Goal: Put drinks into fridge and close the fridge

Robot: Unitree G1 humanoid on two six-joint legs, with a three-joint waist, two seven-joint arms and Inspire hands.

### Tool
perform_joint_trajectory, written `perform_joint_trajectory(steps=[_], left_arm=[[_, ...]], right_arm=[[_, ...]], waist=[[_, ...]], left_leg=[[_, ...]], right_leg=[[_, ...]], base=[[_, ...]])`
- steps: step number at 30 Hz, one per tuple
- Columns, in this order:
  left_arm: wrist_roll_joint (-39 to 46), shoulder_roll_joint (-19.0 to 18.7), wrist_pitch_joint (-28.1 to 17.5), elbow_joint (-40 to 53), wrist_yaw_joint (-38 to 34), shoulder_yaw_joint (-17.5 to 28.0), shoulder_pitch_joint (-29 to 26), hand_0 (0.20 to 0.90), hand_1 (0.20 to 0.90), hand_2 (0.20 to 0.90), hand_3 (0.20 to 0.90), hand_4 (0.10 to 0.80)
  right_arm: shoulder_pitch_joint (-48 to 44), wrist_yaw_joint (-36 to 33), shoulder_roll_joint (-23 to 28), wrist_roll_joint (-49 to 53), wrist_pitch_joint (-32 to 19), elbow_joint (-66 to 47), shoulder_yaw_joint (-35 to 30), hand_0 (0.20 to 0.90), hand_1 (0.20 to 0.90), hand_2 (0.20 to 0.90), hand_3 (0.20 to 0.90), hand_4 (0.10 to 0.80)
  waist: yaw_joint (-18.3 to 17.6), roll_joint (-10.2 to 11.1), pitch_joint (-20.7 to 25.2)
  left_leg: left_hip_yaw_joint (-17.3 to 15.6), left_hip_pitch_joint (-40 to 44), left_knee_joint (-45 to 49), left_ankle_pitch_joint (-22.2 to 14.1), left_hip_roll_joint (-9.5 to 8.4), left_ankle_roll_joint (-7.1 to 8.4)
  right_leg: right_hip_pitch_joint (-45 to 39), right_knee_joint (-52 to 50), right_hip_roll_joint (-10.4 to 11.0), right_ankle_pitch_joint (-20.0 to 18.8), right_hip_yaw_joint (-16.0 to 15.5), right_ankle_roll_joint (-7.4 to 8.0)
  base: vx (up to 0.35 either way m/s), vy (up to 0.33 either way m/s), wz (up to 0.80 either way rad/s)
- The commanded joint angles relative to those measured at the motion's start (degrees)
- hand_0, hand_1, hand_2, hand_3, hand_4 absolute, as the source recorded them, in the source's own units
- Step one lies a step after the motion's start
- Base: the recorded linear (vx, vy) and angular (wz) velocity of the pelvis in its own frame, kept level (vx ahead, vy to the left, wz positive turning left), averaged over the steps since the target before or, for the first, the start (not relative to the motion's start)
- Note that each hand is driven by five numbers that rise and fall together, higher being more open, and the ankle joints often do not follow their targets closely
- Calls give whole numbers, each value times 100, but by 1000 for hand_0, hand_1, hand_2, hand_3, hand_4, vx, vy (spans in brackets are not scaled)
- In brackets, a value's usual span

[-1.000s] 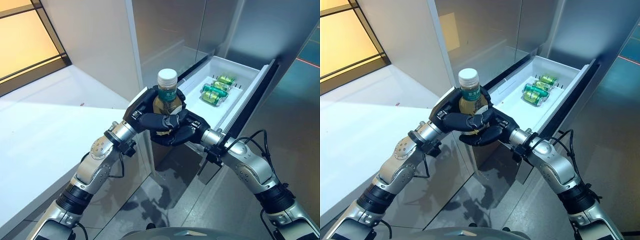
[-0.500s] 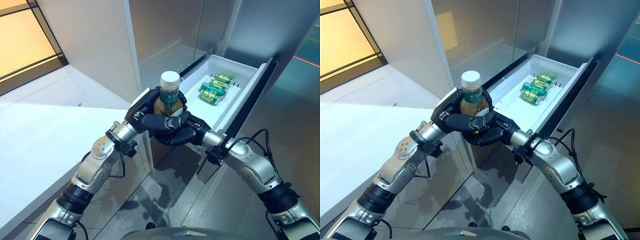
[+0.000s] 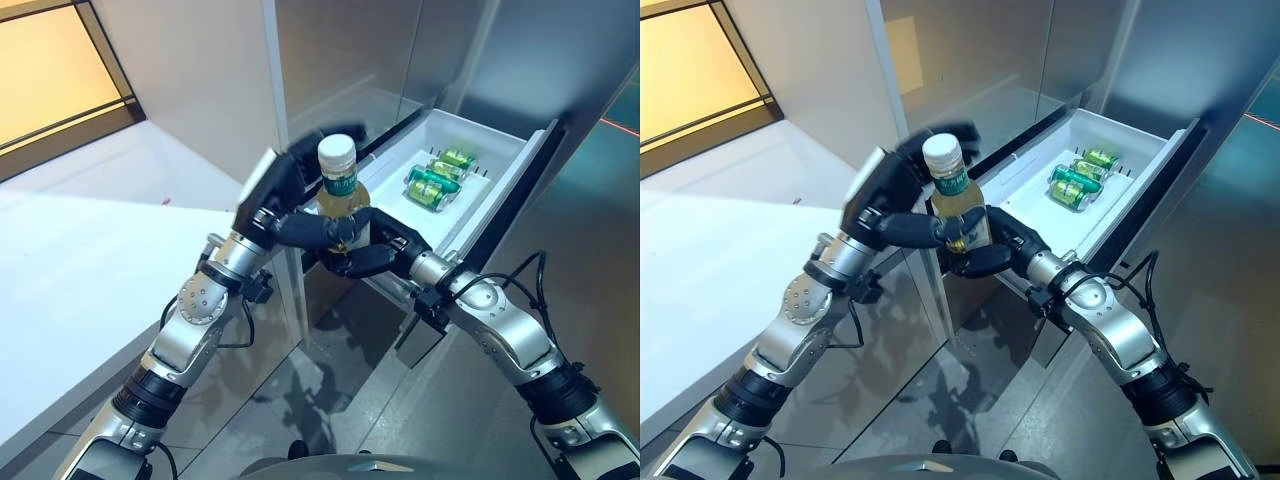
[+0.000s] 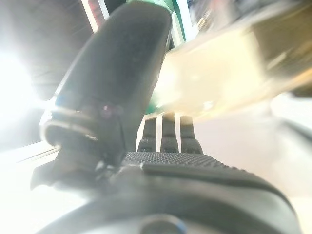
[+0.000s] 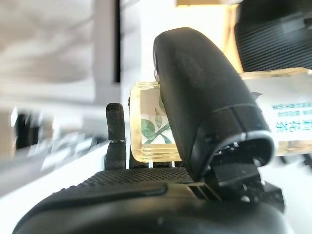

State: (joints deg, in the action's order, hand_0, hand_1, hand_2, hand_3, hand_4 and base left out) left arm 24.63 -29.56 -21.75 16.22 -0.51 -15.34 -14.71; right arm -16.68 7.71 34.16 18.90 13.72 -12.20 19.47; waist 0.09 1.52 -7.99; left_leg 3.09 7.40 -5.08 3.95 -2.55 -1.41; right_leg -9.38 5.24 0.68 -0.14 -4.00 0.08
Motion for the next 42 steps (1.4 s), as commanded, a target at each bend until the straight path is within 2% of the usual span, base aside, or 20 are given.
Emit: perform_joint_trajectory(steps=[1,7,11,14,17,22,27,30,35,39,42], left_arm=[[-236,168,-824,295,-471,307,-751,900,900,900,900,800],[129,266,-431,267,-501,448,-666,900,900,900,900,800],[1442,466,264,97,331,388,-447,900,900,900,900,800],[3040,715,1166,-11,1452,221,-191,900,900,900,900,800],[3920,923,2025,-110,2141,36,96,900,900,900,900,800],[5102,1000,3352,-456,2897,-299,742,900,900,900,900,800],[5763,1078,4436,-804,3256,-651,1412,900,900,900,900,800],[5781,952,4674,-1123,3176,-775,1657,900,900,900,900,800],[5063,712,4662,-2053,3156,-841,1864,900,900,900,900,800],[3827,602,4072,-3404,2849,-835,1982,900,900,900,900,800],[2843,564,3375,-4387,2347,-815,1894,900,900,900,900,800]], right_arm=[[-1125,-566,-109,-570,-1508,-634,-1023,300,300,300,200,100],[-1347,-967,88,-717,-1599,-428,-1238,300,300,300,200,100],[-1498,-1354,120,-844,-1762,-84,-1318,300,300,300,200,100],[-1712,-1770,205,-1030,-1816,257,-1360,300,300,300,200,100],[-1939,-2137,311,-1128,-1789,701,-1354,300,300,300,200,100],[-2503,-2576,975,-653,-1774,2077,-1354,300,300,300,200,100],[-3026,-2758,1428,-311,-1805,3538,-1156,300,300,300,200,100],[-3234,-2734,1582,-121,-1783,4276,-985,300,300,300,200,100],[-3382,-2504,1682,-136,-1579,5105,-785,300,300,300,200,100],[-3432,-2163,1699,-345,-1213,5683,-613,300,300,300,200,100],[-3505,-1984,1701,-496,-1056,6015,-561,300,300,300,200,100]], waist=[[36,81,630],[73,100,566],[135,98,538],[199,94,522],[258,91,502],[418,91,481],[610,81,439],[693,49,393],[791,-18,301],[845,-88,157],[881,-123,18]], left_leg=[[-16,6,8,-388,34,43],[46,35,8,-390,26,54],[99,70,8,-398,25,56],[117,88,8,-409,33,60],[131,95,8,-412,34,65],[151,96,8,-408,44,88],[232,74,8,-388,45,104],[299,42,8,-371,35,111],[377,35,8,-384,27,117],[474,-29,8,-327,3,103],[549,-155,8,-268,-8,82]], right_leg=[[157,-37,49,-206,231,241],[138,-64,44,-196,220,220],[98,-74,52,-181,170,211],[73,-83,65,-166,112,202],[54,-85,72,-165,60,185],[8,-79,118,-149,-126,185],[-33,-80,157,-135,-319,182],[-26,-91,184,-132,-415,187],[-41,-97,221,-109,-501,199],[64,-190,266,-112,-514,218],[219,-270,283,-104,-498,218]], base=[[14,-2,4],[0,0,0],[9,-1,1],[33,-5,5],[35,0,11],[53,20,13],[53,17,24],[46,21,22],[53,19,18],[52,3,14],[-9,-24,3]])
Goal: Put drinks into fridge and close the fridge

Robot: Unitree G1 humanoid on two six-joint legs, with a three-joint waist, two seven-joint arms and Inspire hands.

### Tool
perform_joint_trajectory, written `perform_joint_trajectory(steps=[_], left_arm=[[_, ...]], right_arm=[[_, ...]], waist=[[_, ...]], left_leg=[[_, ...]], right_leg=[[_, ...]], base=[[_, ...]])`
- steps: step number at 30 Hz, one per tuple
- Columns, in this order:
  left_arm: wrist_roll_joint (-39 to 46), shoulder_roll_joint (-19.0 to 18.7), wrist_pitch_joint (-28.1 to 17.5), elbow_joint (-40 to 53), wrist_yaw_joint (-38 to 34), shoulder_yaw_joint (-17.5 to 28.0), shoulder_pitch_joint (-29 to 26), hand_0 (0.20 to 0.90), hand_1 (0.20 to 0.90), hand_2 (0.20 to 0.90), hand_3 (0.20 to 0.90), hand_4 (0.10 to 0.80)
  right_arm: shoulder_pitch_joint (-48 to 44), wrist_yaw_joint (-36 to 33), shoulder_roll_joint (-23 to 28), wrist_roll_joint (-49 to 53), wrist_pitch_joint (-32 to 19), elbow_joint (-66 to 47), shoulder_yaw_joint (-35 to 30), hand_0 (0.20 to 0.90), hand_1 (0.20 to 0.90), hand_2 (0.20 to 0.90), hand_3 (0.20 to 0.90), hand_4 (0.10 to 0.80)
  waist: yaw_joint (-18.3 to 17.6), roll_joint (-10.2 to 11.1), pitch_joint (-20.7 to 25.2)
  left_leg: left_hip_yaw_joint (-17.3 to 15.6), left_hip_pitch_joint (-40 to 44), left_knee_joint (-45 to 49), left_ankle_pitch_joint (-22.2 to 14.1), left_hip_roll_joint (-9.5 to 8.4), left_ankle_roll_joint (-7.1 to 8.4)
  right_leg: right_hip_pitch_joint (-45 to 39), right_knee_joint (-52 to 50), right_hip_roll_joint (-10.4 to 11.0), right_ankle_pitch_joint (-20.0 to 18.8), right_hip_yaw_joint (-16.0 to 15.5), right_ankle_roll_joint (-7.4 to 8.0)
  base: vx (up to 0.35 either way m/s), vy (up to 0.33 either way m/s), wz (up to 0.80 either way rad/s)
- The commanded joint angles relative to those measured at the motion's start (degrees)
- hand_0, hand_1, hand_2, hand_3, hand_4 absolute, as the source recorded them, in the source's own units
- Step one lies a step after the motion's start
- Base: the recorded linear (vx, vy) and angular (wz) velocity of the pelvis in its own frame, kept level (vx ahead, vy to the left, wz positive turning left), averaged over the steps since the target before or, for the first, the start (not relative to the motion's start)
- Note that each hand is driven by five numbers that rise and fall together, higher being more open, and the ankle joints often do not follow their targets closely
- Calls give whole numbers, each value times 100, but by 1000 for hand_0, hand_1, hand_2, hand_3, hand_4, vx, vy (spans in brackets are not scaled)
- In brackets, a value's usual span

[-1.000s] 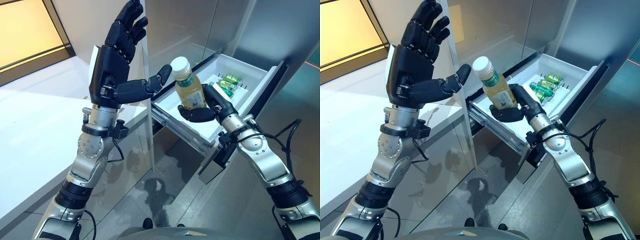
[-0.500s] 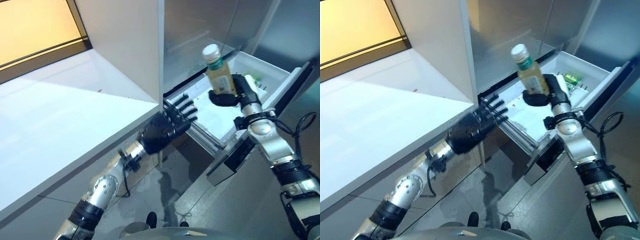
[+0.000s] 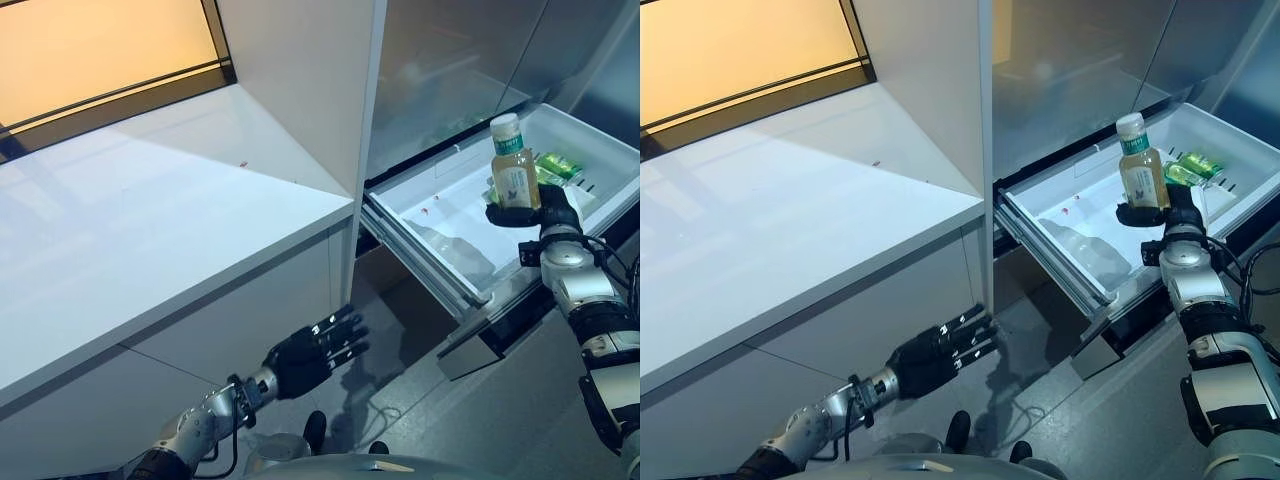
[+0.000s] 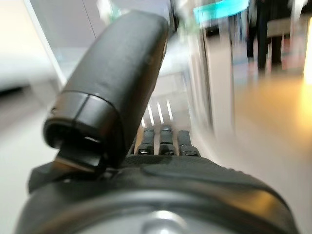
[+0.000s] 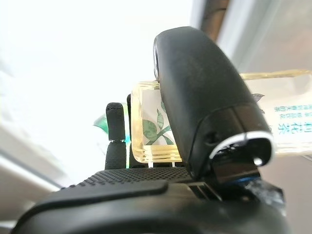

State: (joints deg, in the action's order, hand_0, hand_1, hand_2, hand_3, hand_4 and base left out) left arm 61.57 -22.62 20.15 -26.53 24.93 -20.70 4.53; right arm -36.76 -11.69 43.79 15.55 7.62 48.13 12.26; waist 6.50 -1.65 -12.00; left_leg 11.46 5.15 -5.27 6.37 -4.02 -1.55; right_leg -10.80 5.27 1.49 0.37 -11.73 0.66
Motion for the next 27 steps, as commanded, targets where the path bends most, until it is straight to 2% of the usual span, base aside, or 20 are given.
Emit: perform_joint_trajectory(steps=[1,5,10,17,21,27], left_arm=[[-1454,-128,-1106,-403,-571,-282,-88,900,900,900,900,800],[-2426,-159,-1849,-1313,-1369,-145,-451,900,900,900,900,800],[-2818,10,-2281,-2030,-1848,133,-715,900,900,900,900,800],[-3048,5,-2168,-2676,-1901,254,-849,900,900,900,900,800],[-2981,-28,-2048,-2969,-1854,399,-957,900,900,900,900,800],[-3025,-82,-1954,-2895,-1809,477,-1078,900,900,900,900,800]], right_arm=[[-1543,50,772,-183,-451,190,199,300,300,300,200,100],[-1933,55,819,-169,-329,529,426,300,300,300,200,100],[-2212,25,872,-109,-219,675,661,300,300,300,200,100],[-2460,501,949,-320,243,811,1053,300,300,300,200,100],[-2628,1122,1003,-799,580,991,1382,300,300,300,200,100],[-2954,2575,1187,-1846,1213,1287,2130,300,300,300,200,100]], waist=[[259,182,337],[309,98,-124],[315,7,-626],[289,-11,-934],[260,15,-949],[299,86,-983]], left_leg=[[-244,-13,27,-480,137,85],[-132,-410,53,-383,112,68],[-81,-805,125,-305,118,63],[-97,-1118,213,-250,160,109],[-144,-1179,230,-238,178,139],[-184,-1247,294,-229,193,178]], right_leg=[[457,-315,204,-141,283,153],[877,-422,193,-145,312,138],[1284,-533,143,-157,405,77],[1616,-660,84,-151,439,15],[1686,-683,57,-135,432,-16],[1713,-698,43,-126,382,-53]], base=[[-30,-67,5],[-194,-83,16],[-133,-76,3],[-39,-67,-2],[-4,-43,-2],[-13,-51,-3]])
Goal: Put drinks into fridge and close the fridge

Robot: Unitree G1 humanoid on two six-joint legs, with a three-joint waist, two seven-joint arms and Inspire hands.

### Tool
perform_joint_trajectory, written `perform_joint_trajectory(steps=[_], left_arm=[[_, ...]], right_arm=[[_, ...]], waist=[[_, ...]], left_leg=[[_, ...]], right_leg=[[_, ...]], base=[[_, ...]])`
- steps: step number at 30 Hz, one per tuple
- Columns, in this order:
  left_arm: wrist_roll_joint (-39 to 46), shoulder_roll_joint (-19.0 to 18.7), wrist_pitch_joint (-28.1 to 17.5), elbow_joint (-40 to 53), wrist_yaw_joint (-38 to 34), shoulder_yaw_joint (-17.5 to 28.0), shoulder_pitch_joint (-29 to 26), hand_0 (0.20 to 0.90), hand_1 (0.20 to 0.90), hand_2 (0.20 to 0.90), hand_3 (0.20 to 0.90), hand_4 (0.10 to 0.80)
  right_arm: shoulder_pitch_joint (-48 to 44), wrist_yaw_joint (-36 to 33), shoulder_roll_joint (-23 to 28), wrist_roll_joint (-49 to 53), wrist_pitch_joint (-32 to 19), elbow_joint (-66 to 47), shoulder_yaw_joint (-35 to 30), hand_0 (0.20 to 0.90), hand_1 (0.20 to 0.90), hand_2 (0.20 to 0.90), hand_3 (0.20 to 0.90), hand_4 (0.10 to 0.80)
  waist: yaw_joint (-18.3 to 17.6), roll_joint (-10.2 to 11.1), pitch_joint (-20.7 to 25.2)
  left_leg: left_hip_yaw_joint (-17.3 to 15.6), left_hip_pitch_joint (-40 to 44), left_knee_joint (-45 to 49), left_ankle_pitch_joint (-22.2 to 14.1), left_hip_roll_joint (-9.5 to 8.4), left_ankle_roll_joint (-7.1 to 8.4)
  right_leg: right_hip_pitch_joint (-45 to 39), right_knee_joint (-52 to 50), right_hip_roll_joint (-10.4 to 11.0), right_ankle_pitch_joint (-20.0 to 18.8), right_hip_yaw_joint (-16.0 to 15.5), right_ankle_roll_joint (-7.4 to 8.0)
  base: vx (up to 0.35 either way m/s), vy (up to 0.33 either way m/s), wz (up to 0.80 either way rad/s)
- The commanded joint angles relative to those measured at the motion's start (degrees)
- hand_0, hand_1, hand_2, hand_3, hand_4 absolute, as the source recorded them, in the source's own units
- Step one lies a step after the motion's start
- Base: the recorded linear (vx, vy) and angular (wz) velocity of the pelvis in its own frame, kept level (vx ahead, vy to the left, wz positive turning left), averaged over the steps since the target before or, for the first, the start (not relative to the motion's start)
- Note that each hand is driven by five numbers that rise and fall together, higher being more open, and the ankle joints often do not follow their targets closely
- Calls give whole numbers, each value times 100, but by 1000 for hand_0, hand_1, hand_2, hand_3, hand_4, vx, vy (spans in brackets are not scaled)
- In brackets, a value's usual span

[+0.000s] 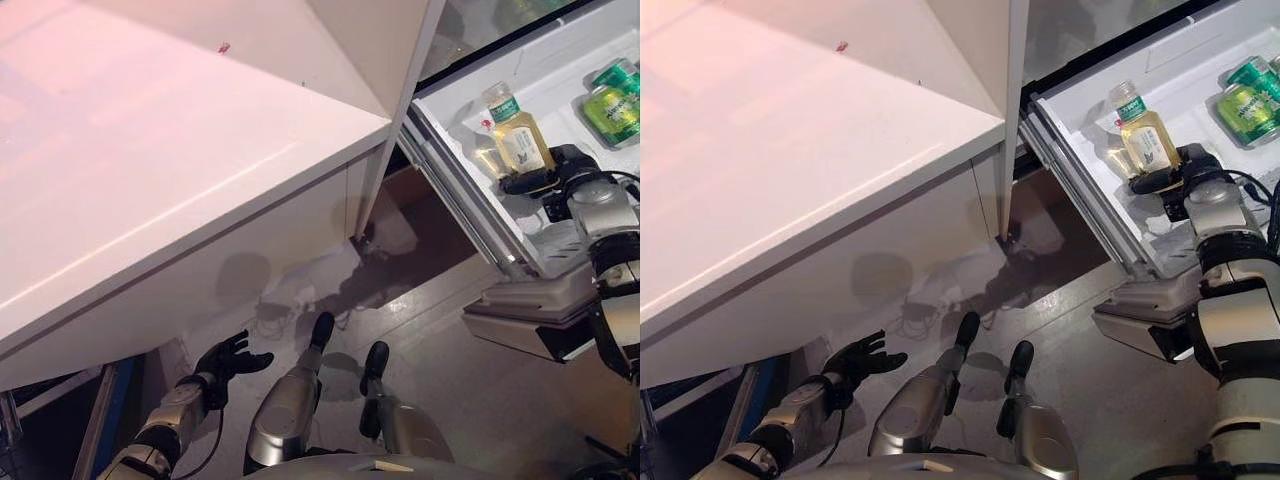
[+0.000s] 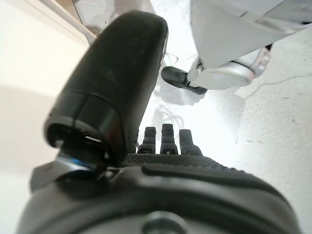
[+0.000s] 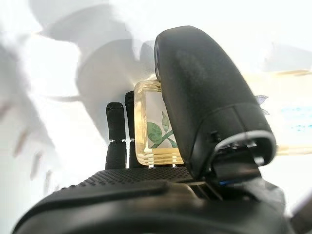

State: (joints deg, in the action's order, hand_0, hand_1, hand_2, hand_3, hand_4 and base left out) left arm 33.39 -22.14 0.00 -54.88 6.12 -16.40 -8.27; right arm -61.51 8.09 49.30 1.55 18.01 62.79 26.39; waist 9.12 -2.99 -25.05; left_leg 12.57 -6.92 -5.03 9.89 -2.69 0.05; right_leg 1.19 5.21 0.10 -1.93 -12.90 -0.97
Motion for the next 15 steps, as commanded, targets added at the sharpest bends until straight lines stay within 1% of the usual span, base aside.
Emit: perform_joint_trajectory(steps=[1,2,3,4,5,6,15], left_arm=[[-211,-146,67,-34,74,42,189,900,900,900,900,800],[-243,-157,77,-12,86,41,168,900,900,900,900,800],[-259,-165,89,16,95,38,156,900,900,900,900,800],[-271,-173,109,44,105,40,149,900,900,900,900,800],[-294,-181,122,59,115,45,144,900,900,900,900,800],[-331,-188,136,78,118,45,142,900,900,900,900,800],[-483,-199,157,85,114,68,192,900,900,900,900,800]], right_arm=[[-514,783,650,-520,209,-101,784,300,300,300,200,100],[-569,889,648,-559,269,-34,843,321,321,321,225,125],[-614,982,633,-630,325,12,877,491,491,491,422,322],[-646,1063,624,-686,339,49,891,545,545,545,485,385],[-680,1143,618,-743,364,79,905,634,634,634,590,490],[-726,1234,616,-795,407,131,937,900,900,900,900,800],[-774,1299,563,-696,498,99,830,900,900,900,900,800]], waist=[[55,234,320],[71,247,317],[85,254,315],[97,258,317],[111,263,324],[126,276,332],[185,345,427]], left_leg=[[-286,-36,284,-585,62,24],[-279,-27,285,-584,62,29],[-273,-19,284,-583,63,31],[-269,-15,287,-582,63,34],[-265,-11,288,-580,60,36],[-264,3,292,-581,64,40],[-254,97,283,-598,53,49]], right_leg=[[502,-700,179,111,482,105],[491,-703,173,116,470,98],[484,-707,170,120,461,94],[477,-710,168,122,450,92],[468,-711,165,123,441,91],[448,-715,163,129,425,87],[340,-718,162,158,370,77]], base=[[1,-61,0],[3,-60,0],[5,-47,0],[5,-34,0],[11,-31,1],[0,0,0],[0,0,0]])
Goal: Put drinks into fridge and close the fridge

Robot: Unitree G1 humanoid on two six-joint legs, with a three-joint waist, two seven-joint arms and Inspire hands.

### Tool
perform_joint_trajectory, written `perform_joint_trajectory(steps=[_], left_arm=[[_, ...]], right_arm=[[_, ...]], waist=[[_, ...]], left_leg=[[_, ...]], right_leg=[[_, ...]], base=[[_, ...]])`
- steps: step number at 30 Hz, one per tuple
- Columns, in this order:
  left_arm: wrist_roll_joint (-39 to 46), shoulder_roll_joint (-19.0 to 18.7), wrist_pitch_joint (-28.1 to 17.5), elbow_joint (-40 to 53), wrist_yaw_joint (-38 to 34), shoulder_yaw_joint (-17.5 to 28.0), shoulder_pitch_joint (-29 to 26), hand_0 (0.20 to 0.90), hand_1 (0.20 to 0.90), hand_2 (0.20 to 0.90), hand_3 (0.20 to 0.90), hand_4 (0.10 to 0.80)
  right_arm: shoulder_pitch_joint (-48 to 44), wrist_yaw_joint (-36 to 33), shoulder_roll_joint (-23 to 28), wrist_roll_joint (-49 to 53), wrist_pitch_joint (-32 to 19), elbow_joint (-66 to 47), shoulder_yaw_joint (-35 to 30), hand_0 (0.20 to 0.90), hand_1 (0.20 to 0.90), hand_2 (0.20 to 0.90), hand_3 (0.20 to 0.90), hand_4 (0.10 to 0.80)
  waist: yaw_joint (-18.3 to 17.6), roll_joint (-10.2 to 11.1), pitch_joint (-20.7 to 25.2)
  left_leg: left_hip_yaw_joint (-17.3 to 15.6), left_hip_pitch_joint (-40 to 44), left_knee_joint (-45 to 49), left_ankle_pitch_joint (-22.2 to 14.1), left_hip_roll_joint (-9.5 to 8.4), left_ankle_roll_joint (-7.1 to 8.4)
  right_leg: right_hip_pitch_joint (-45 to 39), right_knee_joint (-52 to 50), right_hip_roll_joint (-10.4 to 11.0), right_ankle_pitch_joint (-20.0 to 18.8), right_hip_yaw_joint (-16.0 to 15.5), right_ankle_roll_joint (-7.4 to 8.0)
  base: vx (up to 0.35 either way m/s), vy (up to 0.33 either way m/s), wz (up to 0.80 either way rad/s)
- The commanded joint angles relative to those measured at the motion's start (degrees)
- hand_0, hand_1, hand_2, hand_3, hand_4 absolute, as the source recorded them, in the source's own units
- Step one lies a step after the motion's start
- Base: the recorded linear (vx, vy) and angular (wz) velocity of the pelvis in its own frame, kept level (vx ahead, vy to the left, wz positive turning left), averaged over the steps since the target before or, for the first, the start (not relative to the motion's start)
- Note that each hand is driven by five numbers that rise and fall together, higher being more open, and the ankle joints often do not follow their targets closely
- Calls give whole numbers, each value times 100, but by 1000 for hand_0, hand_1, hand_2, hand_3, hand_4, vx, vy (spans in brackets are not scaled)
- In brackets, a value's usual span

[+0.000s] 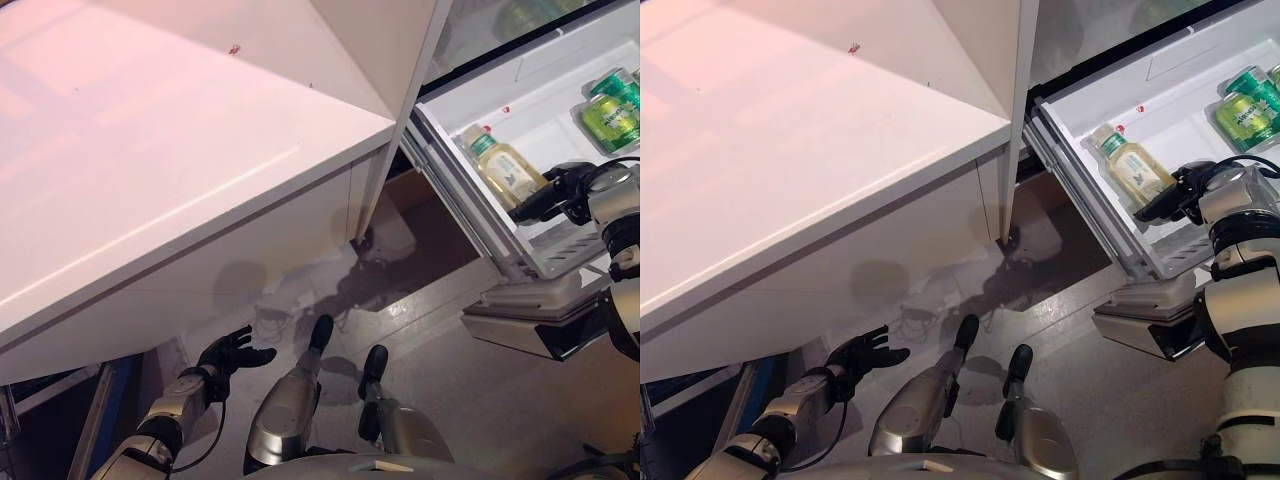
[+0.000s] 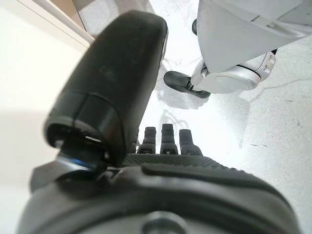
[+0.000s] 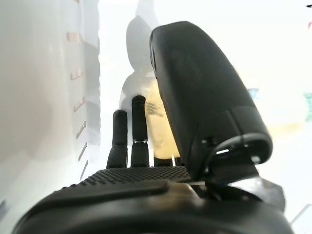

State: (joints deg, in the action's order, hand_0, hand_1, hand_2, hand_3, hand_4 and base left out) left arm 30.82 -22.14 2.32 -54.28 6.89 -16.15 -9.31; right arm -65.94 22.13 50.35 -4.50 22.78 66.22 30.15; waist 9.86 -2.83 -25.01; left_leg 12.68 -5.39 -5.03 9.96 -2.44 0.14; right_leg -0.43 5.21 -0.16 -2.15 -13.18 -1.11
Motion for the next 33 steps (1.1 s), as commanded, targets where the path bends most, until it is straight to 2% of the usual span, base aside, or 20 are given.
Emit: perform_joint_trajectory(steps=[1,5,9,14,17,18,21,23,26,31,33], left_arm=[[-251,-198,-71,19,28,53,305,900,900,900,900,800],[-289,-186,-60,5,9,83,304,900,900,900,900,800],[-283,-174,-97,-33,17,87,310,900,900,900,900,800],[-412,-158,-36,-74,-53,174,436,900,900,900,900,800],[-519,-153,-8,-145,-85,258,535,900,900,900,900,800],[-658,-133,15,-222,-107,346,612,900,900,900,900,800],[-792,-114,11,-376,-100,417,666,900,900,900,900,800],[-935,-28,-8,-583,-76,509,676,900,900,900,900,800],[-1007,61,4,-674,-80,534,675,900,900,900,900,800],[-1203,214,-45,-801,-51,488,697,900,900,900,900,800],[-1328,261,4,-809,-24,407,696,900,900,900,900,800]], right_arm=[[-331,-110,449,-70,36,-262,436,900,900,900,900,800],[-354,-130,399,64,81,-309,374,900,900,900,900,800],[-358,-327,401,316,-83,-363,292,900,900,900,900,800],[-315,-1149,638,730,-540,-1199,155,900,900,900,900,800],[-163,-1669,835,555,-798,-1876,55,900,900,900,900,800],[40,-2081,1016,291,-948,-2510,-80,900,900,900,900,800],[403,-2422,1203,264,-1081,-3281,-408,900,900,900,900,800],[963,-2706,1289,24,-1190,-4146,-962,900,900,900,900,800],[1584,-3109,1314,-247,-1491,-4653,-1488,900,900,900,900,800],[2378,-4114,1099,148,-2035,-5204,-2417,900,900,900,900,800],[2730,-4666,837,736,-2486,-5279,-2893,900,900,900,900,800]], waist=[[111,338,443],[108,362,490],[82,378,523],[-38,509,692],[-128,591,796],[-220,670,904],[-331,742,1055],[-510,766,1239],[-644,784,1441],[-792,765,1704],[-834,731,1769]], left_leg=[[-267,-43,279,-605,24,40],[-289,-5,246,-600,19,34],[-318,55,188,-601,24,31],[-427,170,117,-635,32,31],[-496,245,122,-674,28,18],[-549,303,135,-717,18,-2],[-627,380,156,-775,3,-39],[-727,492,168,-848,-9,-85],[-829,627,158,-929,-6,-117],[-948,818,183,-1059,-8,-159],[-972,894,231,-1138,-23,-184]], right_leg=[[489,-712,187,178,400,93],[465,-694,188,166,414,102],[442,-667,187,148,444,118],[385,-614,176,113,550,171],[337,-608,177,104,619,198],[300,-606,171,104,706,224],[255,-611,165,105,824,257],[178,-597,155,110,974,291],[81,-552,158,104,1126,343],[-47,-552,181,115,1298,400],[-120,-566,205,137,1367,415]], base=[[0,0,0],[0,28,0],[-29,47,-1],[-39,60,-3],[-15,58,-16],[6,56,-21],[11,56,-18],[17,80,-33],[25,77,-37],[31,43,-30],[38,26,-19]])
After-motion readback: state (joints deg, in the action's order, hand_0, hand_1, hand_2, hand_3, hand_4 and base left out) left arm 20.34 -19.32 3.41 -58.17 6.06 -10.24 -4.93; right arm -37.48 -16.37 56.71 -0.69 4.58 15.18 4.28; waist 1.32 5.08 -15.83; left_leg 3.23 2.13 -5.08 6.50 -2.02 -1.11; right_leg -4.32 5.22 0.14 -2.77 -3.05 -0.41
